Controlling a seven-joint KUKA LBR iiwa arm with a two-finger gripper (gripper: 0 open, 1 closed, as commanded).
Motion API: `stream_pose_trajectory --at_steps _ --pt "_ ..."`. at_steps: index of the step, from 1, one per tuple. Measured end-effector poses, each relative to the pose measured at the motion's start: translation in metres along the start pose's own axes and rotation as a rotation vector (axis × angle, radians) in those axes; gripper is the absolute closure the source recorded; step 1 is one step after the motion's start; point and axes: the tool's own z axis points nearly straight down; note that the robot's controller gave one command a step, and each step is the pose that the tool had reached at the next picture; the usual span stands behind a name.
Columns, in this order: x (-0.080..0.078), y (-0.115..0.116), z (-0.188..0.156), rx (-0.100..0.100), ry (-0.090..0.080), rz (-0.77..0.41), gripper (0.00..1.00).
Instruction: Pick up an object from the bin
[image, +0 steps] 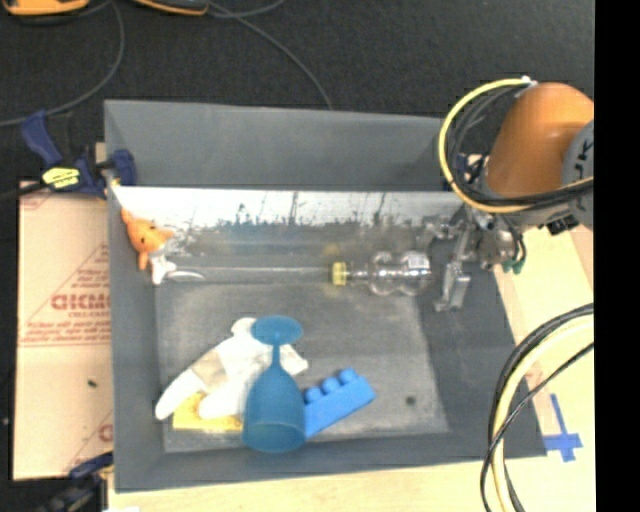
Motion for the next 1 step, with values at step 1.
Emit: stream_pose_trajectory --at_steps 1 --pt "0.0000 0.0000 0.0000 0.000 0.000 0.000 0.00"
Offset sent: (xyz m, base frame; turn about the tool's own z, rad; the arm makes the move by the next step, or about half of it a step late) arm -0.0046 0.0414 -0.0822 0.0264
